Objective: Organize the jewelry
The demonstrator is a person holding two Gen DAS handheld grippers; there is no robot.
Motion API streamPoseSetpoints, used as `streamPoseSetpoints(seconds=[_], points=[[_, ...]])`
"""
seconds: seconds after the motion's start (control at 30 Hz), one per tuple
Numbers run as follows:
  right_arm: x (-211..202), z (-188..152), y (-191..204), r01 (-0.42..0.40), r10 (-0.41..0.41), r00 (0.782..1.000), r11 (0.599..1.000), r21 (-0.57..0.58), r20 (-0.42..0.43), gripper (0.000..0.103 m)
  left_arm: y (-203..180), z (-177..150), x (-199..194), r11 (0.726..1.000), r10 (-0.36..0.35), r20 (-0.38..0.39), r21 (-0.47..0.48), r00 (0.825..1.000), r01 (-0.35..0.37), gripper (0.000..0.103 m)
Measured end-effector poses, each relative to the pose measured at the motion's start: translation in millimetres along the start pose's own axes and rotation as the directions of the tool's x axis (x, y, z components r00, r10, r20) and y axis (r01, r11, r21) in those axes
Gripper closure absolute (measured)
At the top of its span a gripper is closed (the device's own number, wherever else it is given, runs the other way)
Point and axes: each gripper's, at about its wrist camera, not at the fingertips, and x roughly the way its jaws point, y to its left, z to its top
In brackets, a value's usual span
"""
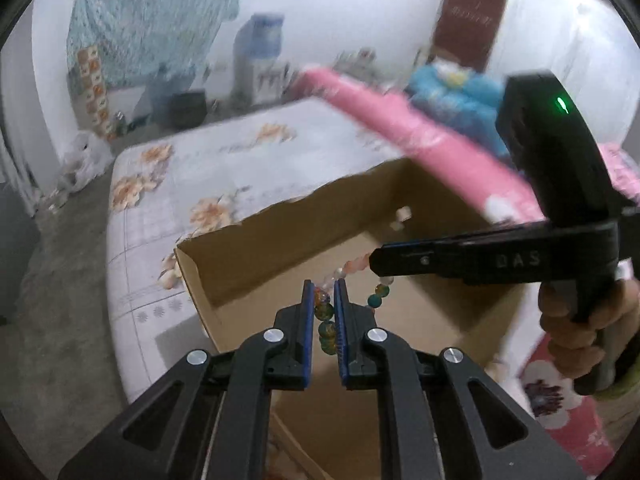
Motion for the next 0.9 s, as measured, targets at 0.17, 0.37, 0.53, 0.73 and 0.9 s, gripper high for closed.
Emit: streamPoseSetpoints(seconds=[0.17,0.37,0.53,0.73,0.9], points=[[50.7,28.0,-7.6,0.066,-0.065,0.991,0.998,0.001,-0.114,0.095,2.7,9.5,49.6,0.995,0.095,-0.13,0.045,0.987,-0.09,0.093],[72.2,40.5,-10.3,0.106,-0.111,0.978,0.994,-0.039,-0.178,0.083,7.4,6.2,74.4,0.985,0.17,-0.215,0.06,0.962,-0.161,0.091],[44.2,41.4,-12.2,0.084,-0.089,0.99,0.995,-0.048,-0.107,0.077,11.7,8.3,53.3,0.988,0.151,-0.169,0.016,0.974,-0.151,0.085],[-40.0,16.0,-7.7,0.086,-0.079,0.987,0.995,-0.046,0.139,0.06,9.0,-3.3,-13.7,0.993,0.116,-0.013,-0.031,0.993,-0.117,0.055],[-105.4,-32.9,9.0,0.193,-0.158,0.923,0.979,-0.067,0.35,0.026,-2.2,-33.1,-71.9,0.995,0.086,0.109,-0.05,0.99,-0.081,0.034]])
